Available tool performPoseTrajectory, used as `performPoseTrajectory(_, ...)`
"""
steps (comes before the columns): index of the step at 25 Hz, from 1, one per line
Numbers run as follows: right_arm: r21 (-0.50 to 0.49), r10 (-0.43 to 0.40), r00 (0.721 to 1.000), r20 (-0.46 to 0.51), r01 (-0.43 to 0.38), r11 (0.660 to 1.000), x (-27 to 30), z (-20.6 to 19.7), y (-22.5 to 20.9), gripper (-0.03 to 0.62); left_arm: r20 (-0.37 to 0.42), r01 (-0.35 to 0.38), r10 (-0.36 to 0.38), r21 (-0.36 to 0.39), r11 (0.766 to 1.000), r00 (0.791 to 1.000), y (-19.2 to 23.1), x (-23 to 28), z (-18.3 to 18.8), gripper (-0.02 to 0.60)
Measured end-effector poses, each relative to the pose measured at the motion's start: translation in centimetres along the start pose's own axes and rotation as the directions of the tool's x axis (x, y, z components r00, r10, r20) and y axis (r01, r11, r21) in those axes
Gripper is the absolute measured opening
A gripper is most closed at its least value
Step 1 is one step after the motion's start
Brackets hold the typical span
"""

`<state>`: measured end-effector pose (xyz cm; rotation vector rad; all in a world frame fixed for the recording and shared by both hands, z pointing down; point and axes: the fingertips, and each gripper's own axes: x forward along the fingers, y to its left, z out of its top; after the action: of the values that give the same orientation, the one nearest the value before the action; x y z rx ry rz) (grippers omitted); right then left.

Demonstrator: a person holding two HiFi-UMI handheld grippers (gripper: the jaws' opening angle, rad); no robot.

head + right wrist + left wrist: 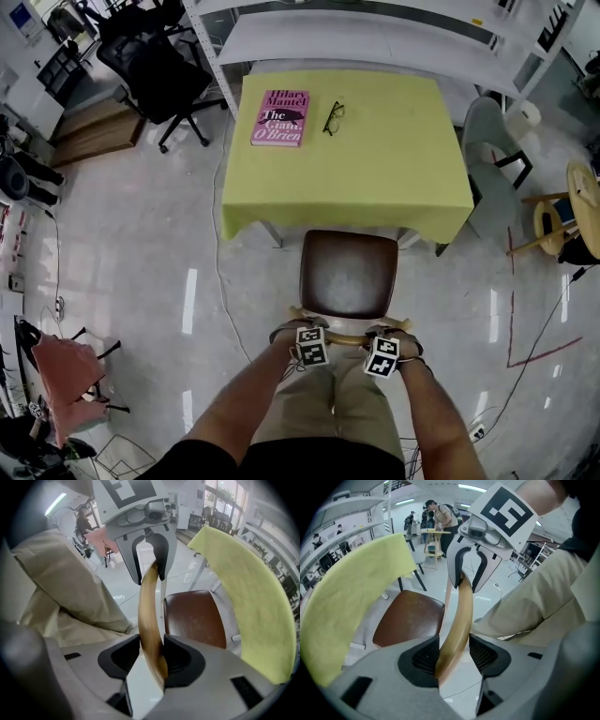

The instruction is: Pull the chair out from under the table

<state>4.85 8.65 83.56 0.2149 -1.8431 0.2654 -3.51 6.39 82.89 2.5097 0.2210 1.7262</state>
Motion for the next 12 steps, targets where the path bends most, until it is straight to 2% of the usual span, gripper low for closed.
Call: performPoseTrajectory(12,-0.038,0.014,1.000,-0.010,-0.014,0.999,-0.3,-1.6,1.6,0.152,0.017,-0.002,0.004,-0.082,0.997,1.000,-2.8,0.3,0.8,0.181)
